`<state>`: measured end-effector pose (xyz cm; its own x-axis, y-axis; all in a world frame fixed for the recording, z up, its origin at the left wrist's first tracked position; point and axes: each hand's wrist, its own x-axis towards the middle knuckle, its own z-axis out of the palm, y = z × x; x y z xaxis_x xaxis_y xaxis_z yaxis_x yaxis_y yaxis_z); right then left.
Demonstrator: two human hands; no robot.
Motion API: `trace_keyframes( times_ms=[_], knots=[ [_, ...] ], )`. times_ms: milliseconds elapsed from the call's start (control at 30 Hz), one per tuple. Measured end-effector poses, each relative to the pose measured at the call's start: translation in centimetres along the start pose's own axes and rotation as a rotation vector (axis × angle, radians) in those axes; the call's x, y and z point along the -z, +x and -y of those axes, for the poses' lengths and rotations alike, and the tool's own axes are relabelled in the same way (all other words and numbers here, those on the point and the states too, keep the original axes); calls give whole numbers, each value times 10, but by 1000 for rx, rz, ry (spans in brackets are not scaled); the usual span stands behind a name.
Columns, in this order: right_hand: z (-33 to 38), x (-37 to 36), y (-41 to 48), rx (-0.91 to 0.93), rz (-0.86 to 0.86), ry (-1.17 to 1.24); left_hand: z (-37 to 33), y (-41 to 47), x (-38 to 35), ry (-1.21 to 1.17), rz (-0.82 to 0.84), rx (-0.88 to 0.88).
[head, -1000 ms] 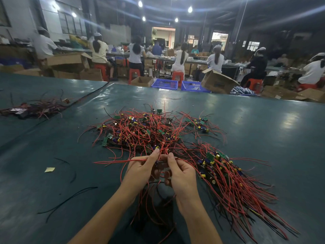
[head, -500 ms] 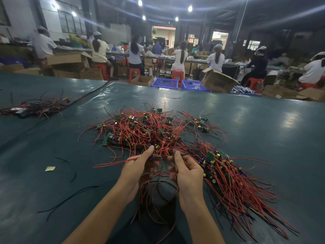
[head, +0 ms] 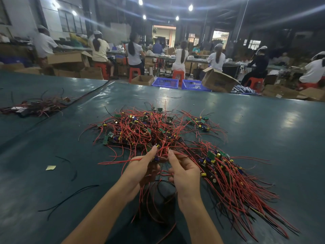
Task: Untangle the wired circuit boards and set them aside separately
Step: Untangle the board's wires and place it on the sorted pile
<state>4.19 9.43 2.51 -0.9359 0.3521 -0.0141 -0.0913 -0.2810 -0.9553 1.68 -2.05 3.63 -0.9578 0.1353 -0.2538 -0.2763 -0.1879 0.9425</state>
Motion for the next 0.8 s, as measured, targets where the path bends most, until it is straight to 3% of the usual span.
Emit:
trace_keyframes(
  times_ms=[300, 633, 800],
  knots=[
    [1, 9, 9, -16, -169, 171, -3, 2, 2, -259, 36, 15],
    [0, 12, 9, -98, -191, 286, -4, 3, 5, -402, 11, -72],
    [2, 9, 5, -270, -139, 311, -2, 3, 5, -410, 39, -94]
  ],
)
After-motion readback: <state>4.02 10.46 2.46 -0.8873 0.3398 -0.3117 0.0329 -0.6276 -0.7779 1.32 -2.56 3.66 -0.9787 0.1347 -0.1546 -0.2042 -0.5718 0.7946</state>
